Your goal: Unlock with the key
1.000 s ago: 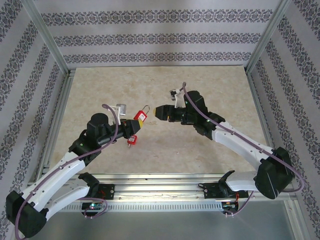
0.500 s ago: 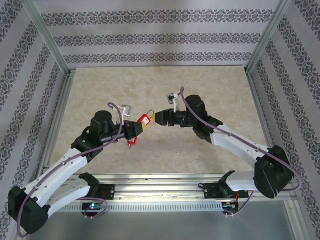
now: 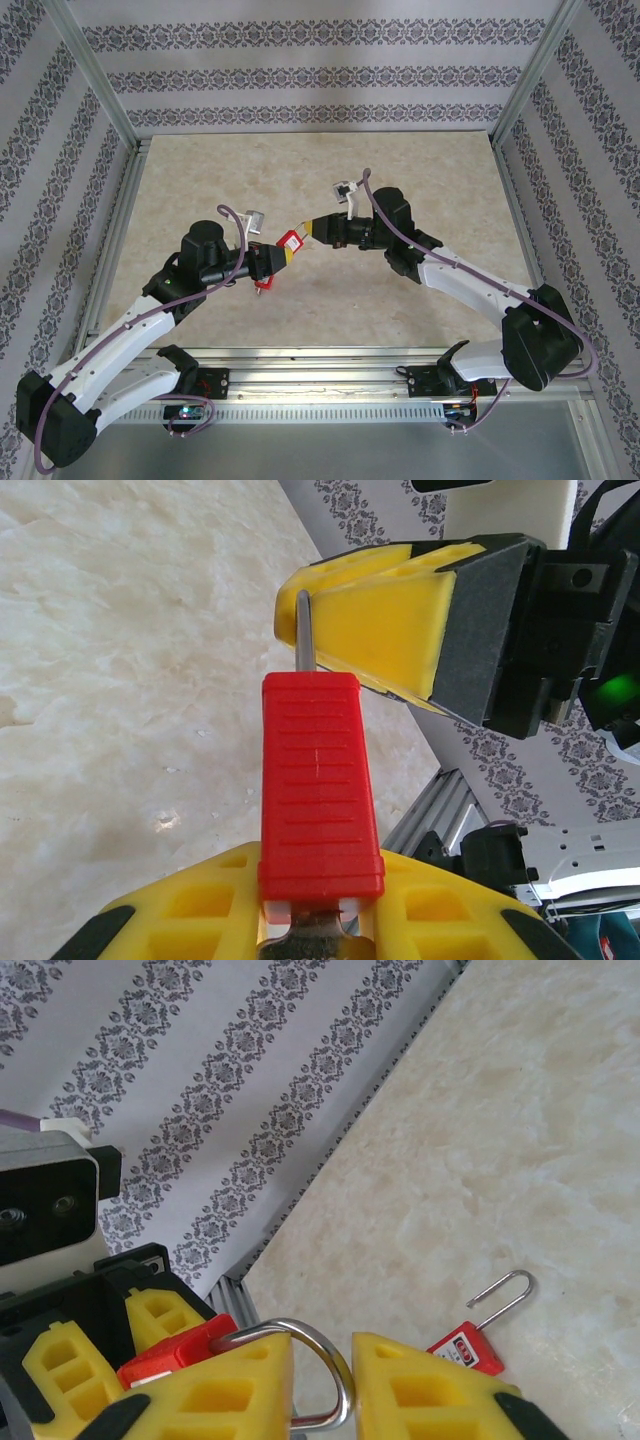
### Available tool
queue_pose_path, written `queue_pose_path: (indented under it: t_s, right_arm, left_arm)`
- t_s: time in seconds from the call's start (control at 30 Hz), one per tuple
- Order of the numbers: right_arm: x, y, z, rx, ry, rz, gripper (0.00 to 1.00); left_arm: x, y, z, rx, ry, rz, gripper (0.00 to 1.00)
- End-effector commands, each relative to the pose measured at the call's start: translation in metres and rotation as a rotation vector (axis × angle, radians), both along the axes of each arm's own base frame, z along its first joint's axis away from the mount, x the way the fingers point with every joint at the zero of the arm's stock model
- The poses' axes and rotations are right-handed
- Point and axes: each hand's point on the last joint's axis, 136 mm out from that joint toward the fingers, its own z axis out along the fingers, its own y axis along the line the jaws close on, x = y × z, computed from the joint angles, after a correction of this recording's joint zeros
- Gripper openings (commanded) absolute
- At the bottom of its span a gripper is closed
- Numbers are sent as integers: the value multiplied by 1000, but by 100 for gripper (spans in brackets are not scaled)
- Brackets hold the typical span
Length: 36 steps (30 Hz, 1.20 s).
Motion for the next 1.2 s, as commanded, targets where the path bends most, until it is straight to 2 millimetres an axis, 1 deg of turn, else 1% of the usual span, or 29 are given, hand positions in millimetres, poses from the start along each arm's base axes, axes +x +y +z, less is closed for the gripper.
queue_pose_path:
  t_s: [0.0, 0.17, 0.23, 0.3, 0.57, 0.7, 0.8, 0.9, 0.93, 1.1, 1.17]
  right_arm:
    - [1, -3, 5, 27, -25, 4, 17]
    - [5, -11, 9, 45, -24, -21, 4]
    - [6, -14, 12, 59, -25, -29, 0]
    - [7, -15, 14, 60, -29, -32, 0]
    - [7, -20, 9, 60, -34, -28, 0]
    - [14, -33, 9, 57, -34, -77, 0]
    - [24, -51, 9, 49, -35, -139, 0]
    - [33, -70, 12, 66, -22, -190, 0]
    - [34, -73, 14, 73, -25, -193, 0]
    - [33, -78, 19, 70, -17, -182, 0]
    - [37, -83, 17, 70, 14, -214, 0]
  left_arm:
    - [-2, -3, 18, -32, -65, -37, 0]
    - [-2, -3, 17, -32, -66, -39, 0]
    - [-2, -3, 17, -31, -66, -42, 0]
    - [-2, -3, 15, -30, -63, -42, 0]
    - [-4, -6, 17, -42, -68, -68, 0]
    - [-5, -9, 17, -45, -68, -87, 0]
    - [-7, -10, 17, -49, -71, -102, 0]
    - [-7, -11, 17, -48, -72, -110, 0]
    - [-8, -11, 17, -51, -71, -115, 0]
    - [-5, -12, 16, -40, -73, -113, 0]
    - [-3, -12, 15, -27, -78, -111, 0]
